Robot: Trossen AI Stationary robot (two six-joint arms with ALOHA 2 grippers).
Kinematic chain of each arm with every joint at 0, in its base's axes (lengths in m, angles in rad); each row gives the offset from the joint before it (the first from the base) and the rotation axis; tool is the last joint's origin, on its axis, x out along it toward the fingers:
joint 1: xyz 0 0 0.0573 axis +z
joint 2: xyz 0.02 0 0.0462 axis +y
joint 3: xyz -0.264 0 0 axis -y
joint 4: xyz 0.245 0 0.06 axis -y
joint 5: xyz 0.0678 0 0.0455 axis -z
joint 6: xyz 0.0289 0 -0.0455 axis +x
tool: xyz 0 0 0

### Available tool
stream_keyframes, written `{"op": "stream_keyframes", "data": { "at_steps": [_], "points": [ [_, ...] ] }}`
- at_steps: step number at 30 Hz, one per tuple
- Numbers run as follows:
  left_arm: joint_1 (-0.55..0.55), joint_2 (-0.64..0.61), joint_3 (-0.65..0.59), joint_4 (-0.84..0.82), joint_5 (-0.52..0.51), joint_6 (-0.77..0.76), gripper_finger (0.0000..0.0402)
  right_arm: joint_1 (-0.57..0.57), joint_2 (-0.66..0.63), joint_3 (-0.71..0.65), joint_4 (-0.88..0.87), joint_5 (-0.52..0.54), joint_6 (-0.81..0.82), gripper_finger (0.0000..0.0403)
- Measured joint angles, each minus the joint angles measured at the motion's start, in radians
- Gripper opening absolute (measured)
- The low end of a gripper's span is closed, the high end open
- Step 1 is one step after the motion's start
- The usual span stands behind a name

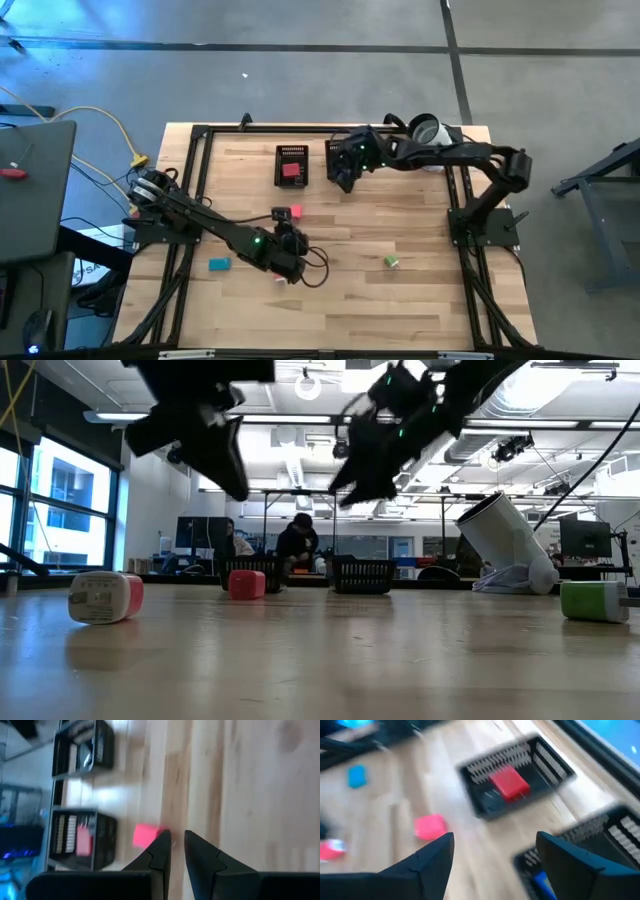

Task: Pick & Place Office items
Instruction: Put the green charger adapter into the left black bin

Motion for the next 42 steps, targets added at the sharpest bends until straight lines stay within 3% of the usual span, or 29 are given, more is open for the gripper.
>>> {"op": "stream_keyframes", "data": {
  "at_steps": [5, 11, 19, 33, 42],
  "points": [
    [0.027, 0.000, -0.013, -0.110, -0.002, -0.149, 0.0046, 0.088, -0.105, 0.000, -0.040, 0.011, -0.019, 0.0266],
    [0.036, 0.000, -0.085, -0.129, -0.007, -0.301, 0.0046, 0.231, -0.184, 0.001, -0.131, 0.113, -0.019, 0.0266],
    [0.056, 0.000, -0.220, -0.126, -0.063, -0.436, 0.0046, 0.400, -0.190, 0.000, -0.199, 0.251, 0.028, 0.0266],
    [0.089, 0.000, -0.220, -0.020, -0.019, -0.338, 0.0047, 0.556, -0.185, 0.000, -0.401, 0.372, 0.184, 0.0265],
    [0.163, 0.000, -0.219, 0.051, 0.095, -0.209, 0.0072, 0.602, -0.185, 0.000, -0.530, 0.404, 0.289, 0.0266]
  ]
}}
